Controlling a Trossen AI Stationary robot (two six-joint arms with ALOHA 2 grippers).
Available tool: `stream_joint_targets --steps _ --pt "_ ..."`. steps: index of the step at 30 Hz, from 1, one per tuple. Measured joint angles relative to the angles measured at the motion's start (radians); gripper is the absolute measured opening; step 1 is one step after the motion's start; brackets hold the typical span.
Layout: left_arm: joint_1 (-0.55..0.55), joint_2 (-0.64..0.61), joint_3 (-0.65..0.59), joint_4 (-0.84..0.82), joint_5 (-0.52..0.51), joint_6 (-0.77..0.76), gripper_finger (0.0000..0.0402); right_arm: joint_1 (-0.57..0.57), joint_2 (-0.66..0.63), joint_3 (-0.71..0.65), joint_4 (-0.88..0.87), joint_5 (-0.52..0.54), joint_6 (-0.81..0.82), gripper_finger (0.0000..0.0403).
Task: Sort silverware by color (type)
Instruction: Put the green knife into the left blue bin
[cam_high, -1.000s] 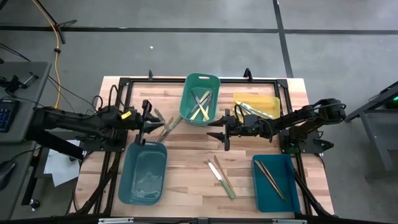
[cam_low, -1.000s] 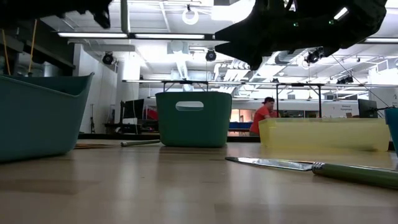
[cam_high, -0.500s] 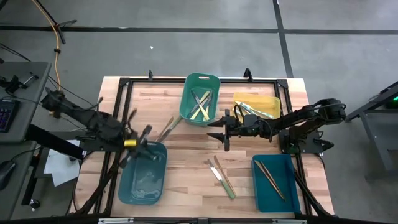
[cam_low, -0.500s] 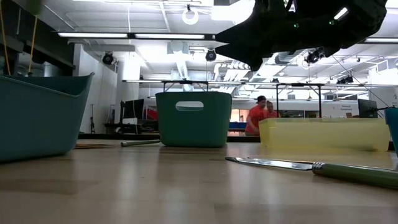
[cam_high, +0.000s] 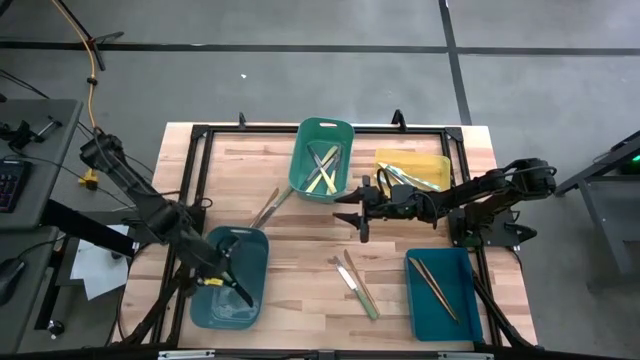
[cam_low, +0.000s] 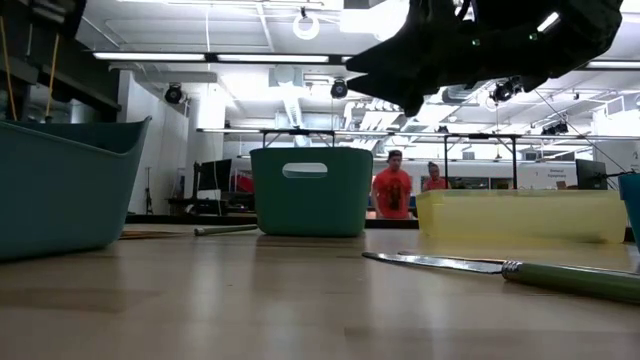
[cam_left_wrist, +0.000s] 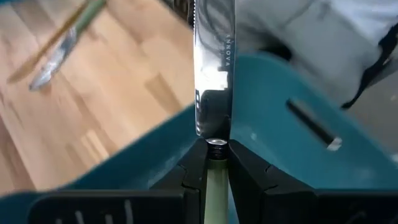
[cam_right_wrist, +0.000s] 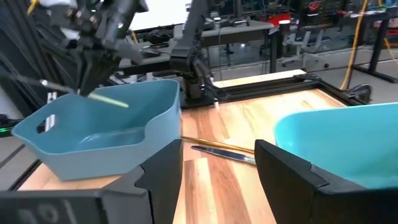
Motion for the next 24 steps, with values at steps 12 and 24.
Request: stream_joint_targets --steps 12,24 --pt "-0.006 0.212 0.0 -0.152 -0.024 0.018 0.004 0.0 0.0 0.0 -0.008 0.018 0.0 0.0195" --pt "-0.006 0.311 -0.001 -0.179 -0.023 -0.037 0.004 0.0 0.0 0.0 -0.016 0.018 0.0 0.0195"
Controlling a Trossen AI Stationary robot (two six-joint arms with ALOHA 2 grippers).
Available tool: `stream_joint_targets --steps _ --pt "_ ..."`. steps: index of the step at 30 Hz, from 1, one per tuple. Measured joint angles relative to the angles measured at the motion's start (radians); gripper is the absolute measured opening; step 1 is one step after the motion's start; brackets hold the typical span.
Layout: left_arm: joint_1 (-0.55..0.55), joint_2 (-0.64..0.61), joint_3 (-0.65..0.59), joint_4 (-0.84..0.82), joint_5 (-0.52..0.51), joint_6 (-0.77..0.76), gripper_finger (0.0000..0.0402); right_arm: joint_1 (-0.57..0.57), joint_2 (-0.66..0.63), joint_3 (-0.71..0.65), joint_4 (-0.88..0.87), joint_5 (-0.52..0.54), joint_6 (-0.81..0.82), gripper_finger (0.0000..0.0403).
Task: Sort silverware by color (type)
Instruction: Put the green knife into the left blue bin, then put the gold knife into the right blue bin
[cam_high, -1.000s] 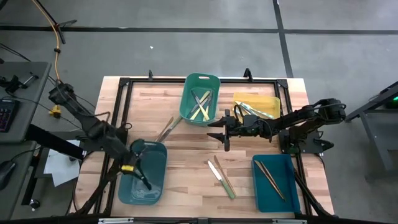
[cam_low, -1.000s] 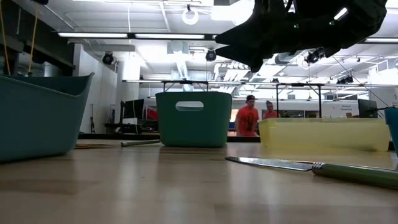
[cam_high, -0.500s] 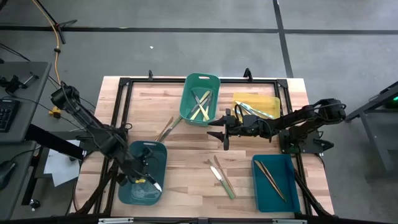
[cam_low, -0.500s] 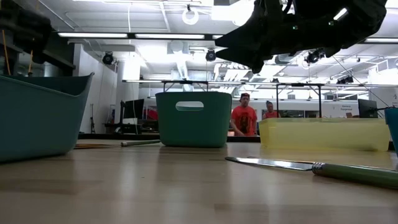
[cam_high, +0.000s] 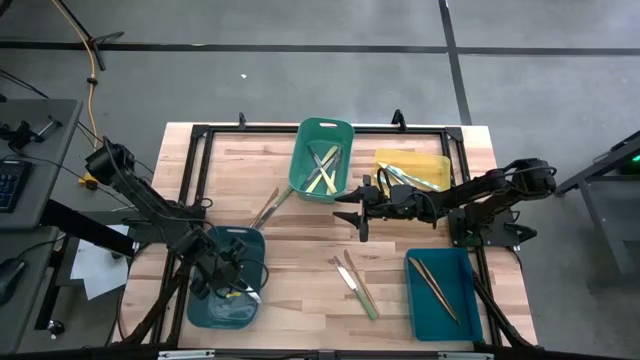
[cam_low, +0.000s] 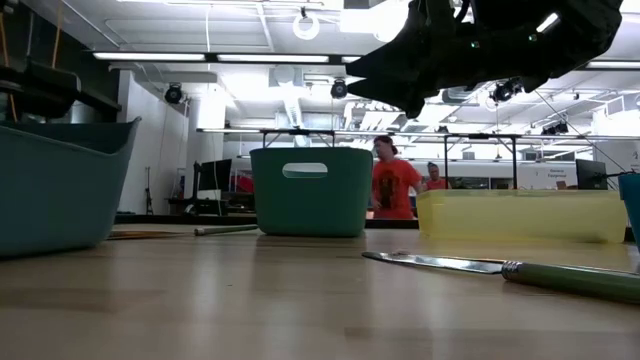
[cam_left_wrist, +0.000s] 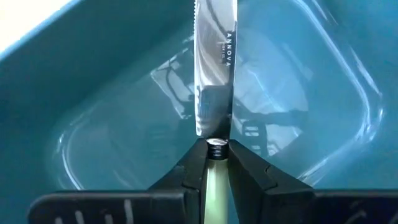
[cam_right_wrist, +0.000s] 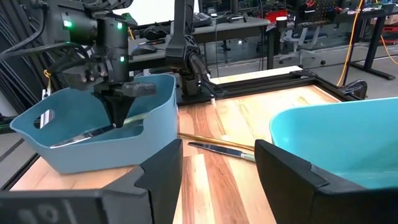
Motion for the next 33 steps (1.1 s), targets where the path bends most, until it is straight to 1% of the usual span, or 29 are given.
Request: stream_joint_targets --steps 5,15,20,23,25,28,30,33 --pt "0.0 -0.006 0.0 0.001 0.0 -0.027 0.0046 0.0 0.0 0.0 0.0 0.0 0.0 0.0195" --pt "0.003 -0.007 0.0 0.0 0.0 -0.05 0.0114 0.0 0.0 0.0 0.0 0.0 0.0 0.0195" --pt "0.003 -0.007 0.003 -0.01 0.0 0.018 0.0127 0.0 0.0 0.0 0.0 0.0 0.0 0.0195" --pt "0.003 -0.006 0.048 -0.052 -0.016 0.055 0.0126 0.0 0.0 0.0 0.0 0.0 0.0 0.0195" --pt "0.003 -0.007 0.101 -0.102 -0.059 0.072 0.0124 0.0 0.0 0.0 0.0 0.0 0.0 0.0195" --pt "0.003 -0.006 0.212 -0.205 -0.167 0.104 0.0122 0.0 0.0 0.0 0.0 0.0 0.0 0.0195" --pt "0.003 -0.007 0.291 -0.263 -0.27 0.115 0.0122 0.0 0.0 0.0 0.001 0.0 0.0 0.0195" --pt "0.008 -0.016 0.384 -0.287 -0.481 0.111 0.0122 0.0 0.0 0.0 0.001 0.0 0.0 0.0195"
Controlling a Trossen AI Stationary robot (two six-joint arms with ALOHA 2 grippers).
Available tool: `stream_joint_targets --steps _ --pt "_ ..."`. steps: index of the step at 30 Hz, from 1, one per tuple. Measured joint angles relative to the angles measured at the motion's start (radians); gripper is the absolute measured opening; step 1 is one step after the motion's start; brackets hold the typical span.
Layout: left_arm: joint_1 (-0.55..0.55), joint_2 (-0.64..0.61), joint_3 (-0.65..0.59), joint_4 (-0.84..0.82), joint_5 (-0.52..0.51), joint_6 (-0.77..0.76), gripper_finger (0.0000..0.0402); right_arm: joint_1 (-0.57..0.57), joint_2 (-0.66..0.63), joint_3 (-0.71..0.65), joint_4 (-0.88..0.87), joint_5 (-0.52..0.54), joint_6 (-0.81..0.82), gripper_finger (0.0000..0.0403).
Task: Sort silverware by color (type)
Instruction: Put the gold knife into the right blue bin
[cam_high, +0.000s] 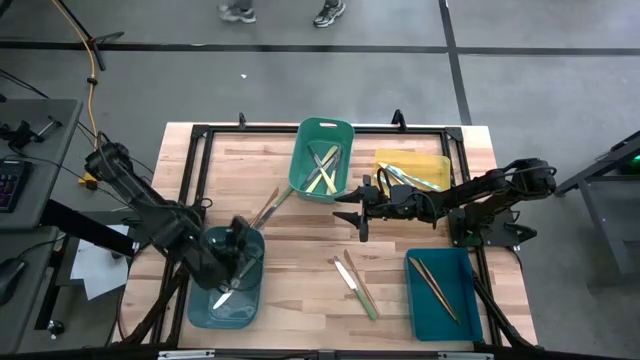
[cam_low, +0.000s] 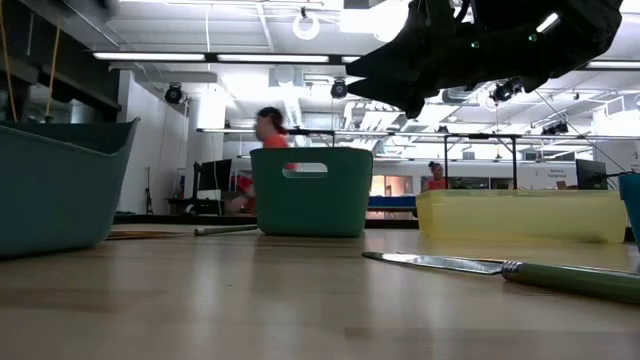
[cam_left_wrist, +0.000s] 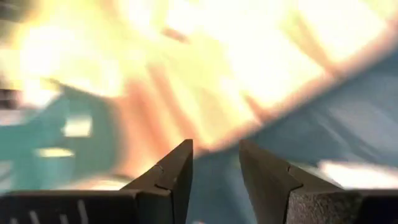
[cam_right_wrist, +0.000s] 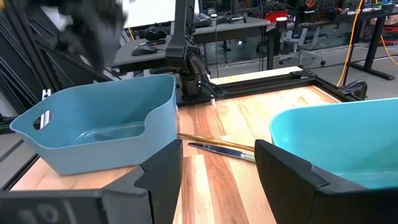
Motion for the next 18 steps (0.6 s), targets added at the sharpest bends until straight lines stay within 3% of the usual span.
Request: stream_joint_targets --steps 3,6,10,18 --pt "0.038 -0.039 0.026 0.062 -0.171 -0.002 0.012 0.0 0.0 0.0 0.001 0.0 0.0 0.0195" --pt "0.123 -0.097 -0.005 0.141 -0.195 -0.002 0.012 0.0 0.0 0.0 0.009 0.0 0.009 0.0195" --pt "0.276 -0.198 -0.128 0.321 -0.117 0.035 0.012 0.0 0.0 0.0 0.017 0.0 0.026 0.0195" --pt "0.568 -0.382 -0.51 1.054 0.196 0.148 0.012 0.0 0.0 0.0 0.017 0.0 0.02 0.0195"
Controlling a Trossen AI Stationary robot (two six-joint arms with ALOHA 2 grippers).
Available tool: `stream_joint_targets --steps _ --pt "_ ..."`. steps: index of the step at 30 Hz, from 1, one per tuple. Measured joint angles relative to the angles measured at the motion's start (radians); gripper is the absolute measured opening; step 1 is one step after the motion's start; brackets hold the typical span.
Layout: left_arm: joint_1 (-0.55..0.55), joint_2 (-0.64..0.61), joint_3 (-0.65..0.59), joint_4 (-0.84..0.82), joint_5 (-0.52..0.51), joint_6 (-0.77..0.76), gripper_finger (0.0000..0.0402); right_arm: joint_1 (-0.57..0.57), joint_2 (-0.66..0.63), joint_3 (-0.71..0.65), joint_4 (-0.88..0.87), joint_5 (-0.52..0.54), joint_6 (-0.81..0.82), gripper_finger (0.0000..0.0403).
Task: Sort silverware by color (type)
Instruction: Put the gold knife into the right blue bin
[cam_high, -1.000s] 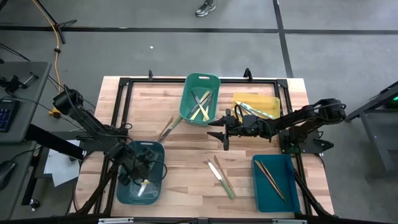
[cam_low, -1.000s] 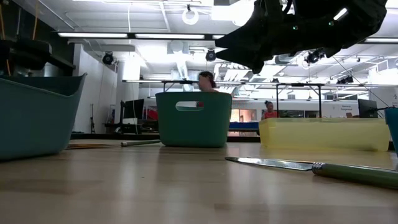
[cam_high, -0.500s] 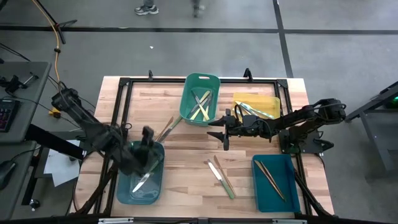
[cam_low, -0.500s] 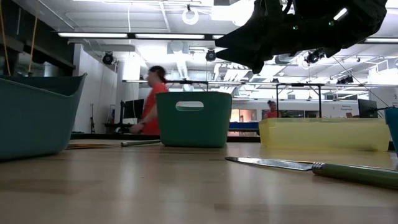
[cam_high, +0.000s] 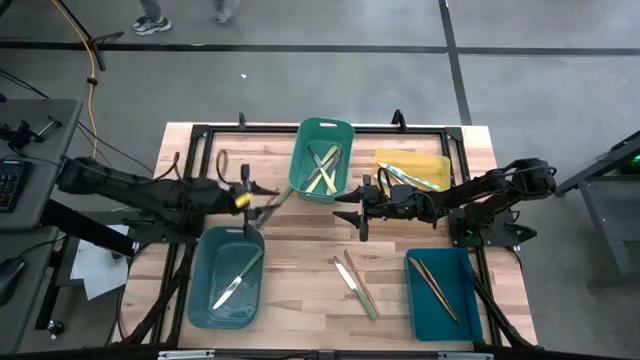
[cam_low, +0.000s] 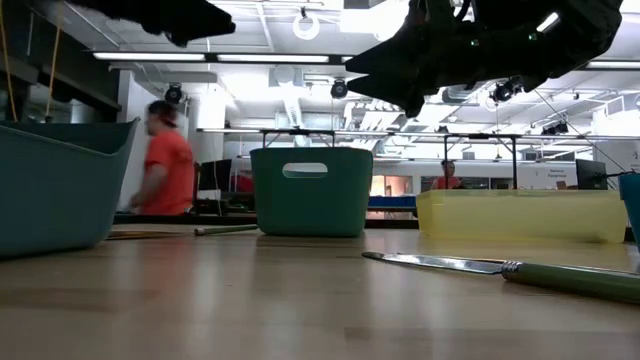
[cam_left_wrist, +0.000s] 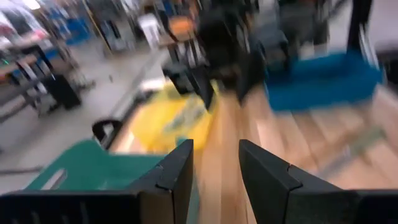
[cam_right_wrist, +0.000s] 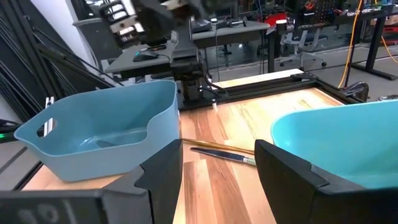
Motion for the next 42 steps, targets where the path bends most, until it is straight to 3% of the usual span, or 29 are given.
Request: stream_joint_targets --steps 4,7,12,17,42 --pt "0.067 -0.037 -0.129 0.266 0.075 -0.069 0.012 0.0 0.0 0.0 0.006 0.0 -0.014 0.0195" --pt "0.076 -0.049 -0.175 0.362 0.085 -0.079 0.012 0.0 0.0 0.0 0.006 0.0 -0.037 0.0195" --pt "0.076 -0.052 -0.205 0.348 0.085 -0.083 0.012 0.0 0.0 0.0 0.007 0.0 -0.039 0.0195" --pt "0.076 -0.046 -0.217 0.316 0.083 -0.202 0.012 0.0 0.0 0.0 0.017 0.0 -0.039 0.0195" --pt "0.076 -0.046 -0.217 0.329 0.074 -0.205 0.012 0.0 0.0 0.0 0.028 0.01 0.001 0.0195"
